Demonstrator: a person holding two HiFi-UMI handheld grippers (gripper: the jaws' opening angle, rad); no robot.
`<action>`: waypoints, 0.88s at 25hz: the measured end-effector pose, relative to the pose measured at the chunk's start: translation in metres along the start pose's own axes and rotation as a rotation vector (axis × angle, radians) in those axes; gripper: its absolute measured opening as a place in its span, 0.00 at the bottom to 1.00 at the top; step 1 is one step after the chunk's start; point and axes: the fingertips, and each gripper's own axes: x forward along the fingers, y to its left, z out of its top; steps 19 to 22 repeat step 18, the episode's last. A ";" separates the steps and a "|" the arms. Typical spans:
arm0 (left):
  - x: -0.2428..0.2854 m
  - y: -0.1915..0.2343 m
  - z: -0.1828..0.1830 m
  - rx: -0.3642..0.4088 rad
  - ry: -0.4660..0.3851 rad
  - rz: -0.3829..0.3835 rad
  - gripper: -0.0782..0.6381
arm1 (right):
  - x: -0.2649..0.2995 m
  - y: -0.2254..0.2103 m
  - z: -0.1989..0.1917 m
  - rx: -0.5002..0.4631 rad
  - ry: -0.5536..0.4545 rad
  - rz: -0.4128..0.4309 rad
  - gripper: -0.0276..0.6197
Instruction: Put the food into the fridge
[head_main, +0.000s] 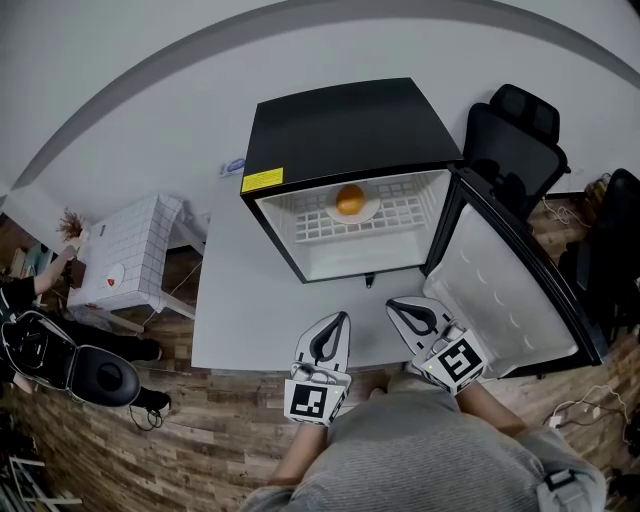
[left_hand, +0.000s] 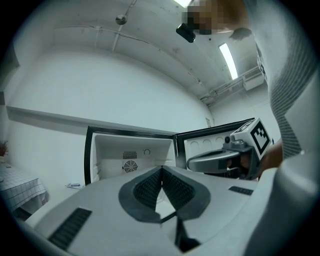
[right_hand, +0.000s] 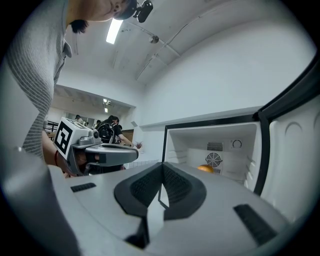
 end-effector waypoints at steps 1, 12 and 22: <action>0.000 0.001 0.000 -0.004 -0.002 0.001 0.12 | 0.001 0.001 0.000 -0.002 0.003 0.005 0.06; -0.003 0.004 -0.008 -0.009 0.084 0.001 0.12 | 0.005 0.000 0.001 0.000 -0.002 -0.007 0.06; -0.003 0.005 -0.011 -0.011 0.015 0.008 0.13 | 0.003 -0.005 0.003 -0.006 -0.013 -0.023 0.06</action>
